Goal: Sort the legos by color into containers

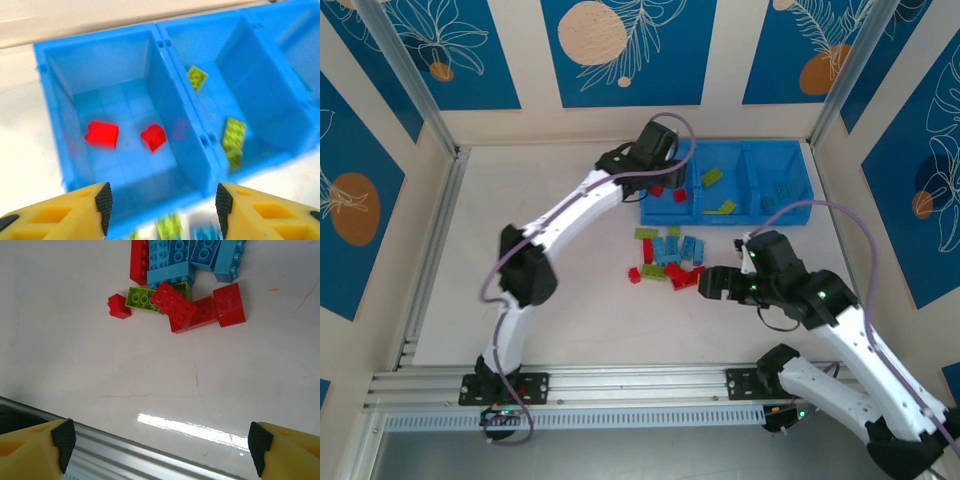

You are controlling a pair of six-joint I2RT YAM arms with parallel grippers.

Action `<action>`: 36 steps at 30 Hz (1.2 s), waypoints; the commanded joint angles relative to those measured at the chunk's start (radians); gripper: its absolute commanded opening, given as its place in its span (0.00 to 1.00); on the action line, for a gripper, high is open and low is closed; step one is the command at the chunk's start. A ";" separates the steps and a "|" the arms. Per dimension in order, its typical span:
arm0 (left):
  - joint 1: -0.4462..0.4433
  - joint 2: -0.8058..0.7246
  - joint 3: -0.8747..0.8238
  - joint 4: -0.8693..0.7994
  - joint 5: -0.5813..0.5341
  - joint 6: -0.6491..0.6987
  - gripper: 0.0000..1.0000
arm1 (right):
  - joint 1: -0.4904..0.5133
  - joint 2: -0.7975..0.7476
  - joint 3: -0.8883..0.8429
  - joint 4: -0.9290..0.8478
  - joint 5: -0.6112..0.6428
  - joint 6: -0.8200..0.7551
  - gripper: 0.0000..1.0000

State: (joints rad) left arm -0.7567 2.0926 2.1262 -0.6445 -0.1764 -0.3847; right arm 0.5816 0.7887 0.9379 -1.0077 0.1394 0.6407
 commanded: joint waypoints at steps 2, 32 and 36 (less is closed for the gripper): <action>-0.060 -0.437 -0.389 0.182 0.028 0.053 0.58 | 0.041 0.140 -0.020 0.174 0.052 -0.179 0.92; -0.072 -1.420 -1.313 0.141 0.215 0.858 0.97 | 0.120 0.743 0.061 0.371 0.233 -0.363 0.27; -0.059 -1.436 -1.342 0.162 0.208 0.865 0.98 | 0.130 0.573 0.058 0.410 0.256 -0.324 0.24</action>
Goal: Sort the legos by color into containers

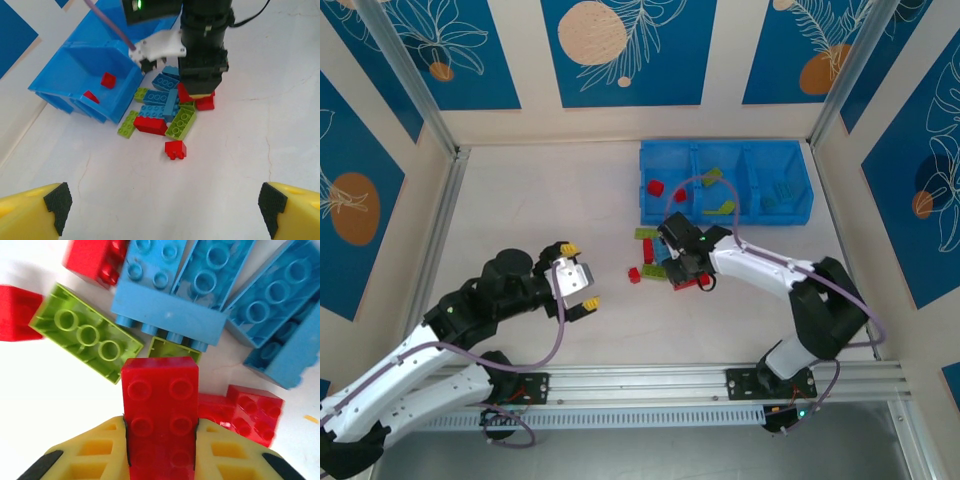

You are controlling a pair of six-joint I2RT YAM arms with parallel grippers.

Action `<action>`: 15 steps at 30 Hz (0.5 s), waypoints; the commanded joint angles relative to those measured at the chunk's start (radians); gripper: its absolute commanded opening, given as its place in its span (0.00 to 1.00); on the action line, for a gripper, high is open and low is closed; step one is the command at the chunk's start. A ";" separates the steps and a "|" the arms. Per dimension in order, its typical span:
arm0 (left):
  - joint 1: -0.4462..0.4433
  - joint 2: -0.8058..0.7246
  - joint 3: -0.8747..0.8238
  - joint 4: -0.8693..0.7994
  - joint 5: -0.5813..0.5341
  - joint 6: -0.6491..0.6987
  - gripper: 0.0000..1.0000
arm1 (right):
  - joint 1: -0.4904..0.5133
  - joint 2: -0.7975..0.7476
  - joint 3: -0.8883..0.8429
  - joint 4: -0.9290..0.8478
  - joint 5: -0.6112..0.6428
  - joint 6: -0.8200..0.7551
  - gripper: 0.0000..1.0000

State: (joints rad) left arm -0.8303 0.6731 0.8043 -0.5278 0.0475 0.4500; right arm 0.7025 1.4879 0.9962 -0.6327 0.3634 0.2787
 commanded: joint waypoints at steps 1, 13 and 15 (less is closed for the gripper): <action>0.019 -0.023 -0.032 0.052 -0.014 0.037 0.98 | 0.008 -0.180 -0.011 0.086 0.046 0.046 0.25; 0.068 -0.010 -0.080 0.092 0.045 0.019 1.00 | -0.173 0.184 0.332 0.315 0.082 0.101 0.23; 0.070 -0.004 -0.075 0.078 0.036 0.017 1.00 | -0.192 0.314 0.474 0.260 0.081 0.099 0.25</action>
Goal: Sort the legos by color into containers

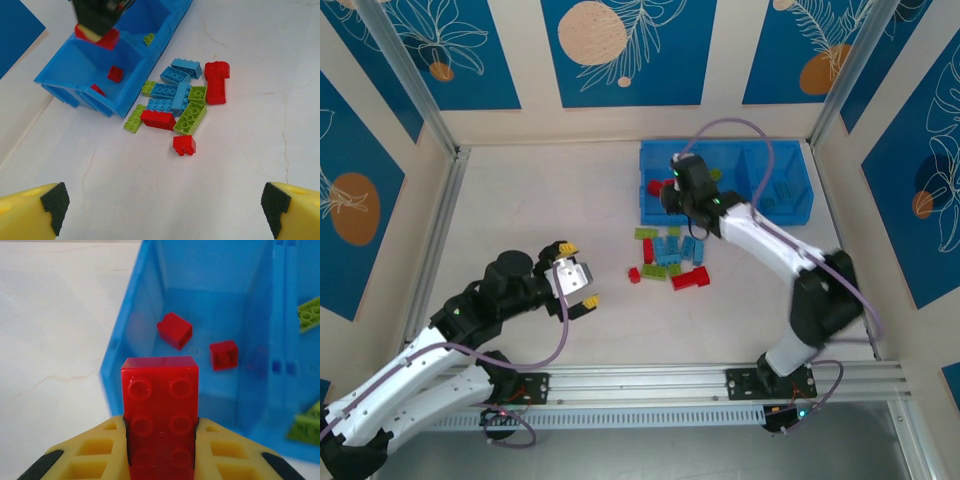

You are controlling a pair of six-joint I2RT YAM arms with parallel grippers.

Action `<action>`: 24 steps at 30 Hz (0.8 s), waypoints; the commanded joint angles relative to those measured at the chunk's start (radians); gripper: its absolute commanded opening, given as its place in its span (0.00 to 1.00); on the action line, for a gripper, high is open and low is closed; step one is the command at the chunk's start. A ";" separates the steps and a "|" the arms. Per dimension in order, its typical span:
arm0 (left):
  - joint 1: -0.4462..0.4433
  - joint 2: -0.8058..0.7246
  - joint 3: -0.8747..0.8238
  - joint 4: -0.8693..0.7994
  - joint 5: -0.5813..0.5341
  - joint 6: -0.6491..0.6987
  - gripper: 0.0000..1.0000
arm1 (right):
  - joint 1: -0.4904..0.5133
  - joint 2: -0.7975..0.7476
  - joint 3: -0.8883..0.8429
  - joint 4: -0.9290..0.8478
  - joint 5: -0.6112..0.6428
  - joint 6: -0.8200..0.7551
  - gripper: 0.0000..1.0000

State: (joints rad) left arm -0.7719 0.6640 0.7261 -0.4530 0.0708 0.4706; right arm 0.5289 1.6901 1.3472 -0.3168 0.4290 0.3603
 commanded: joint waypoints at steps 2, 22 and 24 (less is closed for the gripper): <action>0.012 0.005 0.001 0.005 0.011 -0.006 1.00 | -0.038 0.232 0.286 -0.132 0.023 0.025 0.29; 0.016 -0.011 -0.005 0.006 -0.005 0.019 1.00 | 0.106 -0.228 -0.161 -0.294 -0.018 0.168 0.72; 0.020 0.000 -0.001 0.001 0.000 0.020 1.00 | 0.134 -0.227 -0.207 -0.319 -0.012 0.187 0.75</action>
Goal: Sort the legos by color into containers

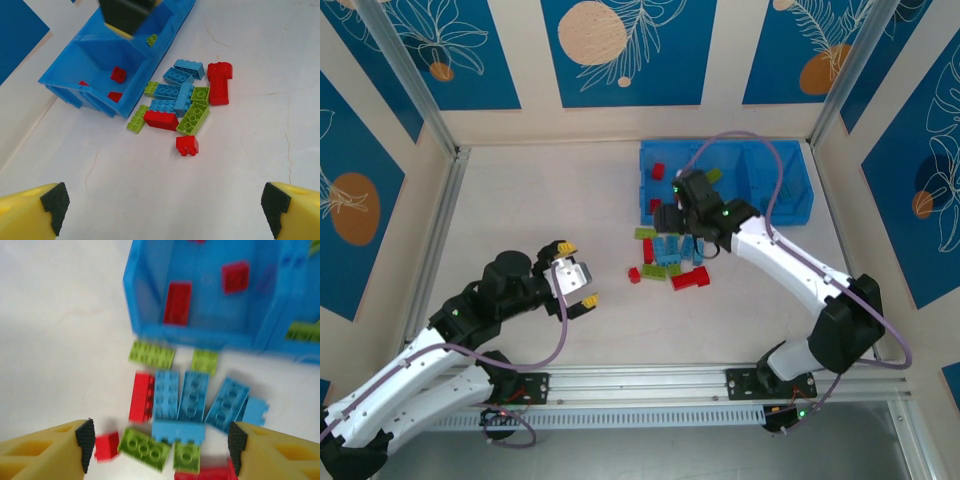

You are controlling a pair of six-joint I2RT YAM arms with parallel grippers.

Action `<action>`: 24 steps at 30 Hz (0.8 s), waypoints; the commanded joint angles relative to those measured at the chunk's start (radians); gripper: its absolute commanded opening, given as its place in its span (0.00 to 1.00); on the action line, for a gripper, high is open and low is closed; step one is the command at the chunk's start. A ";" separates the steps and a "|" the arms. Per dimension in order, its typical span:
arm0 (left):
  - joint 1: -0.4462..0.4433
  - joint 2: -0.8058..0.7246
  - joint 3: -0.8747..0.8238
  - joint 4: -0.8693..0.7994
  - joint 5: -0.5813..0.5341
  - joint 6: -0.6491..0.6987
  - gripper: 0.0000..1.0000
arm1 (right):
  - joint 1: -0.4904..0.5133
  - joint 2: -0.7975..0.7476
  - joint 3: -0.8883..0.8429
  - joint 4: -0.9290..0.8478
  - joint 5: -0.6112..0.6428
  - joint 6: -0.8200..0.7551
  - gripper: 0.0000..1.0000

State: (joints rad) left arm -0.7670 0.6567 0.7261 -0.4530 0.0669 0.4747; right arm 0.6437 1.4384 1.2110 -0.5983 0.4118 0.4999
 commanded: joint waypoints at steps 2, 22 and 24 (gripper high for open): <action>0.017 0.014 0.002 -0.006 0.016 0.016 1.00 | 0.031 0.046 -0.100 -0.044 -0.001 0.047 0.81; 0.019 0.022 0.003 -0.030 -0.025 0.025 1.00 | 0.045 0.425 0.036 -0.058 0.018 0.014 0.83; 0.020 0.023 0.002 -0.030 -0.024 0.026 1.00 | 0.044 0.432 0.035 -0.057 0.027 0.020 0.79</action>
State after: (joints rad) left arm -0.7597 0.6781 0.7261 -0.4793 0.0509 0.4820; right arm 0.6815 1.8523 1.2304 -0.6407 0.4095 0.5045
